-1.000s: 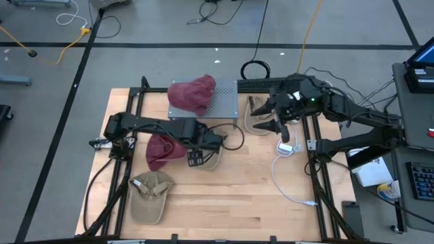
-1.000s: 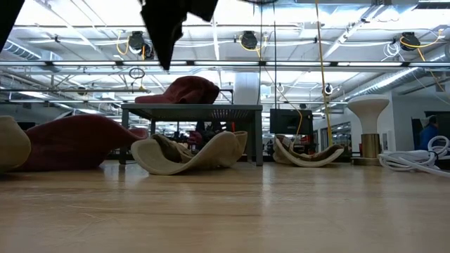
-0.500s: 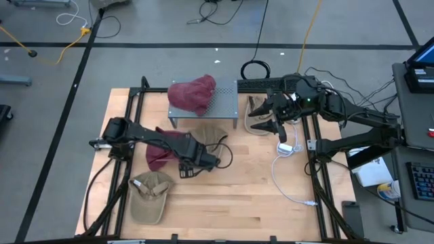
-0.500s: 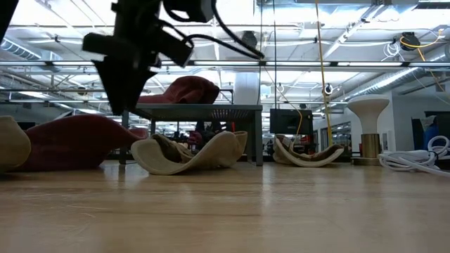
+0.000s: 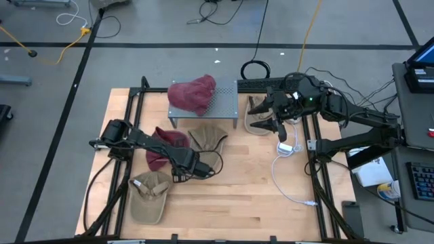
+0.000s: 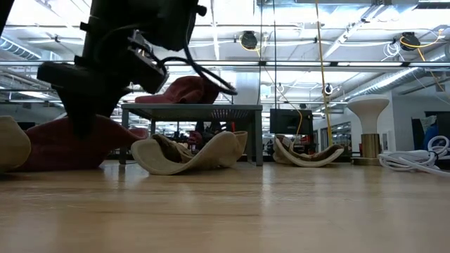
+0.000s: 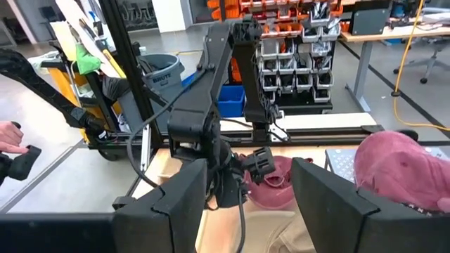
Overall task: Pick & Place hat
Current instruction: Stack the dark red cap on the dark red cap on the shelf
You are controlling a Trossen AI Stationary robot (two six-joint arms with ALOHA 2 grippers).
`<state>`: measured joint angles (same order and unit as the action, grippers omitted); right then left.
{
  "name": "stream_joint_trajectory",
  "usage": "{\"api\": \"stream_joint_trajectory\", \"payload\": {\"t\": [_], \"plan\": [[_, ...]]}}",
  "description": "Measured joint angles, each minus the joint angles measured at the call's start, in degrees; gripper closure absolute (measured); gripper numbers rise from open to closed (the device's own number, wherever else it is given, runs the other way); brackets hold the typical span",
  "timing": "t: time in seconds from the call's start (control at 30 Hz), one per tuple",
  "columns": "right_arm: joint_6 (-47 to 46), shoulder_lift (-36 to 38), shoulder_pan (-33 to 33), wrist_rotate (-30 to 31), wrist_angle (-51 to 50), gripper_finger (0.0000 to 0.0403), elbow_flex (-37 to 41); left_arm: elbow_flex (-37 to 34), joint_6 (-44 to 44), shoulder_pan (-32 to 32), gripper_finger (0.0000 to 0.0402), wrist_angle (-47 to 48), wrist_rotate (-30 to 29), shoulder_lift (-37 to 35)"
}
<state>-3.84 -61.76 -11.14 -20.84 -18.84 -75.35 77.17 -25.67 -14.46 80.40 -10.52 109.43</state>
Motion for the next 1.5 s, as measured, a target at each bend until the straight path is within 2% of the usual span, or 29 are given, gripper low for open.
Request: {"api": "stream_joint_trajectory", "payload": {"t": [0.13, 0.27, 0.6, 0.8, 0.97, 1.2, 1.5], "plan": [[0.00, 0.00, 0.00, -0.10, 0.78, 0.0202, 0.00, -0.26, -0.52, 0.02, 0.0156, -0.11, -0.02, 0.00], [-0.02, 0.00, 0.00, -0.13, 0.78, 0.0202, 0.00, -0.26, -1.56, 0.00, 0.0202, -0.10, -0.02, 0.00], [-0.02, 0.00, 0.00, -0.18, 1.00, 0.0202, 0.00, 0.03, -1.35, 0.02, 0.0383, 1.33, 0.35, -0.02], [-0.01, 0.00, 0.00, -0.18, 1.00, 0.0202, 0.00, 0.13, -3.06, 0.63, 0.0385, 1.22, -0.20, -5.13], [0.00, 0.00, 0.00, -0.18, 1.00, 0.0202, 0.00, 0.15, -4.27, 1.73, 0.0391, -0.63, -3.15, -13.59], [-0.65, 0.00, 0.00, -0.20, 1.00, 0.0202, -0.02, 0.17, -5.07, 2.19, 0.0393, -7.19, -6.58, -26.34], [-4.85, 0.00, 0.00, -0.22, 1.00, 0.0202, 0.00, 0.17, -5.36, 2.16, 0.0393, -16.94, -6.54, -39.32]]}}
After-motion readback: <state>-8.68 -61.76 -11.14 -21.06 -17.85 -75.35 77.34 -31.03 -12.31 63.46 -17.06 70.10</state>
